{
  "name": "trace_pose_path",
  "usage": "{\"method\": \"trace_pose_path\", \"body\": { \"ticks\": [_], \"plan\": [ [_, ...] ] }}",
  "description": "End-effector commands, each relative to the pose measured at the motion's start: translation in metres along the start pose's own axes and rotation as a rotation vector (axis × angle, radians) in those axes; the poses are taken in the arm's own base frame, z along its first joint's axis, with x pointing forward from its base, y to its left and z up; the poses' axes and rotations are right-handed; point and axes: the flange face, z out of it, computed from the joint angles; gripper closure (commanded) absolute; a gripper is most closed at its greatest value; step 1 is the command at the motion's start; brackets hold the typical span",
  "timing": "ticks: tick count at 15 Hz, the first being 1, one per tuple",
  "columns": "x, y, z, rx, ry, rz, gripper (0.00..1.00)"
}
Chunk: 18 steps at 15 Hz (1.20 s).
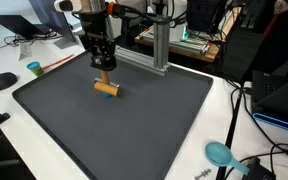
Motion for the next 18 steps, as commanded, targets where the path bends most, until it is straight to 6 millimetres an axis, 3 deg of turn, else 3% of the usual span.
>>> {"method": "trace_pose_path", "body": {
  "ticks": [1, 18],
  "plan": [
    [0.002, 0.005, 0.0, 0.002, -0.006, 0.002, 0.78],
    [0.008, 0.009, 0.02, 0.066, -0.086, -0.02, 0.78]
  ]
}}
